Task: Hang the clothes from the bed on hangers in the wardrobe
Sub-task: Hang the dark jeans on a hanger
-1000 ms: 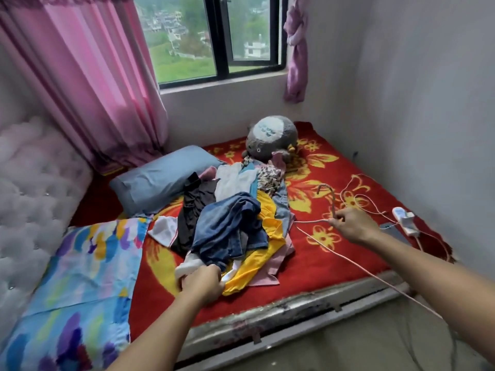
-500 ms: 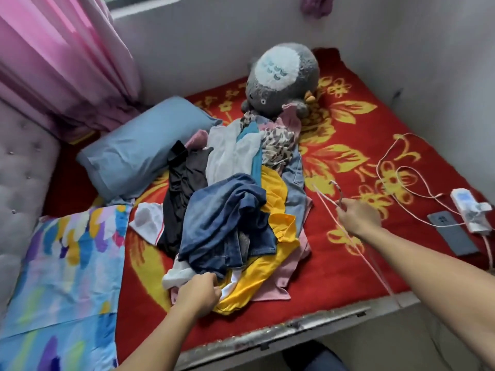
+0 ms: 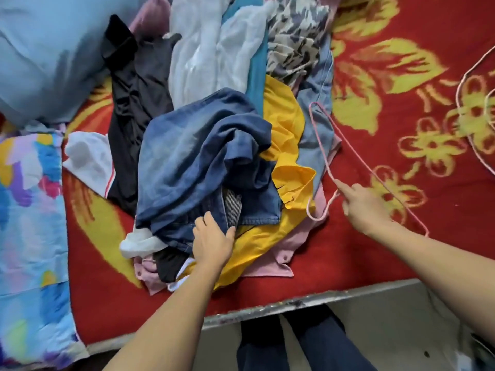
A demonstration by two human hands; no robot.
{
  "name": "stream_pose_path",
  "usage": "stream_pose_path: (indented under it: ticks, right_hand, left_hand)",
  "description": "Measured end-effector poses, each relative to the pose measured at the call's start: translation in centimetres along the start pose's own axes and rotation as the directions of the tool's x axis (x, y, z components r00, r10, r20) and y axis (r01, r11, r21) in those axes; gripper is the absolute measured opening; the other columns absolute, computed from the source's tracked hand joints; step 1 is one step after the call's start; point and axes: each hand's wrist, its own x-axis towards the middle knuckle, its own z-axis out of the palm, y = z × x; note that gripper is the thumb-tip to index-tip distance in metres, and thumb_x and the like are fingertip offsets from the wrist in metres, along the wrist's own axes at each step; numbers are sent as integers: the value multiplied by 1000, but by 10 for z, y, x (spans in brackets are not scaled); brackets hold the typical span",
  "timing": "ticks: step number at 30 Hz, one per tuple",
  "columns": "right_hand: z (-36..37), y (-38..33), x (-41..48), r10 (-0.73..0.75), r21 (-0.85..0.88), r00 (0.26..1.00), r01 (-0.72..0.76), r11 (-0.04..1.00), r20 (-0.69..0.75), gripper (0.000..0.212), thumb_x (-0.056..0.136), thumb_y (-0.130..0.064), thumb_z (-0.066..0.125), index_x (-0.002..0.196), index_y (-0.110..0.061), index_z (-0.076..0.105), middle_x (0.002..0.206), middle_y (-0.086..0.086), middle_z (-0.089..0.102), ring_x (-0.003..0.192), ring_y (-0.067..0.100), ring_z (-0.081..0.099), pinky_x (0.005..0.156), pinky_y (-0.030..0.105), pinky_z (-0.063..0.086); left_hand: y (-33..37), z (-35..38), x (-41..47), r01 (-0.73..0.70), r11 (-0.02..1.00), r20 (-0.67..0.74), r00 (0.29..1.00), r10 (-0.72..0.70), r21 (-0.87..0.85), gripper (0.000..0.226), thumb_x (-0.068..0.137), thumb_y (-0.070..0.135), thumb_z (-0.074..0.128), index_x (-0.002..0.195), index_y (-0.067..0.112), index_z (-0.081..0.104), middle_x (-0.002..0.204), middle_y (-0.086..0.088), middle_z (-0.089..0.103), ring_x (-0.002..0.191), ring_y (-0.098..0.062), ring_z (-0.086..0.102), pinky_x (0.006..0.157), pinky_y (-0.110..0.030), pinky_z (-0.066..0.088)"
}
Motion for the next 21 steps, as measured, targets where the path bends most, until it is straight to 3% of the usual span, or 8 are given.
stream_pose_path:
  ticks: [2,5,9,13,15,18,21]
  right_hand:
    - [23,9,-8,-6,1,1000,6,1000,0,57,82,-9,62,137,-17,53,101,18,56,93,40,58,71,47,51]
    - [33,14,-17,-19,0,1000,19,1000,-20,52,79,-11,67,130,-15,58,111,15,57,102,37,55,71,46,53]
    - [11,-14,-18,-106,33,989,110,993,-105,33,80,-12,67,113,-13,67,104,9,61,99,34,59,64,43,54]
    - [-23,-91,-20,-231,115,971,236,965,-61,23,87,-23,64,109,-19,69,102,5,65,101,29,62,71,40,52]
    - [-41,-139,-25,-312,152,950,306,940,15,34,89,-34,61,121,-23,62,110,1,61,108,24,58,78,36,48]
    - [-59,-208,-42,-426,217,902,404,888,65,67,82,-51,64,141,-28,41,126,0,51,118,22,50,86,38,49]
    - [-67,-255,-66,-469,259,878,433,863,97,91,73,-62,69,147,-27,29,137,2,44,124,24,46,93,42,48]
  left_hand:
    - [5,16,11,78,997,-26,997,-79,-23,69,87,41,63,136,6,31,134,-17,36,122,-36,40,92,-47,42]
    - [0,23,18,97,995,-82,992,-94,38,45,85,21,62,121,5,41,124,-17,42,116,-36,44,85,-48,43]
    - [-26,-8,18,26,997,-135,990,-37,-79,15,79,1,48,92,7,49,101,-17,56,94,-40,54,74,-45,41]
    - [-49,-63,-2,-71,964,-191,981,22,-254,12,75,1,50,83,7,57,79,-17,64,81,-38,57,67,-39,41]
    - [-60,-96,-21,-118,939,-229,972,43,-324,11,76,4,51,81,8,60,76,-12,66,78,-34,58,68,-38,41]
    - [-72,-146,-57,-183,876,-235,968,82,-446,16,67,18,46,70,17,61,61,0,58,66,-28,55,59,-34,37]
    - [-82,-185,-103,-265,856,-230,957,177,-443,14,64,19,43,60,21,57,55,5,50,55,-14,45,54,-29,33]
